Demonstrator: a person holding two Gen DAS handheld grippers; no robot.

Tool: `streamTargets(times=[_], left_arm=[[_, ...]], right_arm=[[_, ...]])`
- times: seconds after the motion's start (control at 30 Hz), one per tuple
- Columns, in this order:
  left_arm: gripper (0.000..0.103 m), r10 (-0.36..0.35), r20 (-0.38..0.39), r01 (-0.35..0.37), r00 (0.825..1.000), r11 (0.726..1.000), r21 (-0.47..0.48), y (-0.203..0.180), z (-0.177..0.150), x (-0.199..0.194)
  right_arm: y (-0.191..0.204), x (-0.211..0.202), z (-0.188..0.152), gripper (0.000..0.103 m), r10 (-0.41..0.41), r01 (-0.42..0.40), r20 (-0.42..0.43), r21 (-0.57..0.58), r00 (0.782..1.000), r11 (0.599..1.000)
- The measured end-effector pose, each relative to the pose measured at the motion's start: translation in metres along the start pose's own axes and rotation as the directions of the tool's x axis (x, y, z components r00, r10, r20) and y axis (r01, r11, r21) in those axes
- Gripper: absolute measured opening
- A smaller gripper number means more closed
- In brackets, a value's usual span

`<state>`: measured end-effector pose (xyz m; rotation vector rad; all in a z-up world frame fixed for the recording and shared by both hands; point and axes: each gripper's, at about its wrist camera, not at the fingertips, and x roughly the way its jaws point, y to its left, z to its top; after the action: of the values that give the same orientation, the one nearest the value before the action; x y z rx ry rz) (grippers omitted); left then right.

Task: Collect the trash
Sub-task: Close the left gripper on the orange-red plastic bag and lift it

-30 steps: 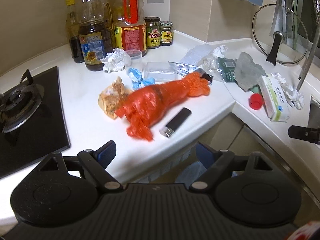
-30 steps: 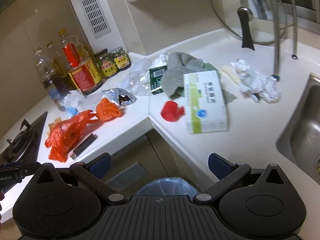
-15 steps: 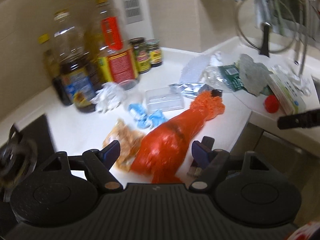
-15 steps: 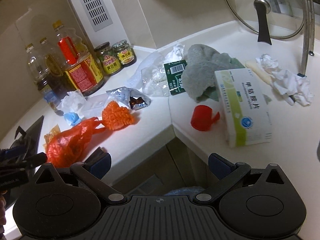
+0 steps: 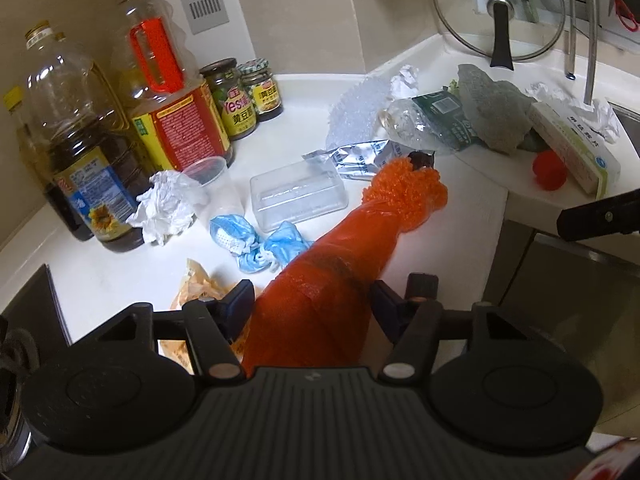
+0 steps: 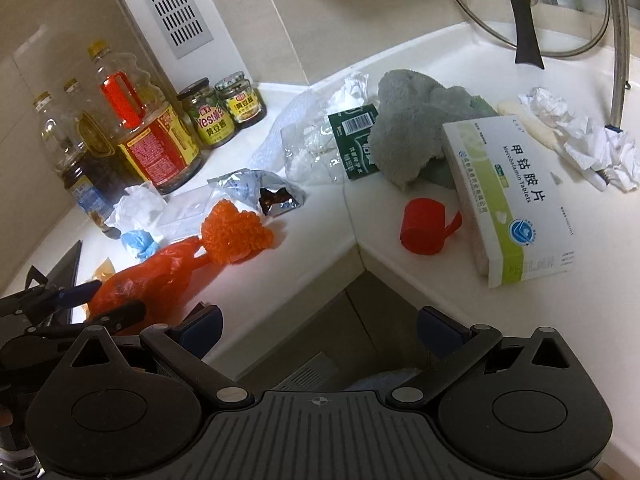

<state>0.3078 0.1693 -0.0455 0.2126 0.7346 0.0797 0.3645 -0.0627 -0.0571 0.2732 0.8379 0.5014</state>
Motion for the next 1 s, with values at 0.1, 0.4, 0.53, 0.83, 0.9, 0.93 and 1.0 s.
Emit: streamTargets(times=[0.1,0.4,0.53,0.83,0.9,0.93,1.0], left_arm=[[0.055,-0.012,0.004,0.012,1.000,1.000,0.004,0.001,0.000,0.001],[0.038,-0.011,0.051,0.010,0.999,1.000,0.013,0.006,-0.003,-0.008],[0.037,0.010,0.083,-0.006,0.997,0.999,-0.045,0.018,-0.001,-0.022],[0.037,0.039,0.132,-0.004,0.990,0.967,-0.256,0.064,-0.002,-0.062],[0.037,0.048,0.132,-0.008,0.990,0.958,-0.287,0.073,-0.005,-0.067],[0.037,0.053,0.133,-0.011,0.990,0.954,-0.299,0.077,-0.006,-0.069],[0.037,0.063,0.131,-0.019,0.989,0.948,-0.317,0.083,-0.011,-0.072]], right_arm=[[0.003,0.002,0.000,0.103,0.004,-0.004,-0.003,0.001,1.000,1.000],[0.021,0.007,0.000,0.103,0.040,-0.041,-0.009,-0.029,0.999,0.999],[0.033,0.012,-0.001,0.103,0.076,-0.076,-0.017,-0.054,0.997,0.996],[0.082,0.030,-0.008,0.088,0.172,-0.180,-0.057,-0.170,0.983,0.969],[0.092,0.038,-0.011,0.084,0.184,-0.197,-0.086,-0.183,0.979,0.963],[0.096,0.041,-0.013,0.082,0.181,-0.196,-0.094,-0.188,0.979,0.962],[0.105,0.047,-0.016,0.077,0.177,-0.195,-0.104,-0.202,0.979,0.960]])
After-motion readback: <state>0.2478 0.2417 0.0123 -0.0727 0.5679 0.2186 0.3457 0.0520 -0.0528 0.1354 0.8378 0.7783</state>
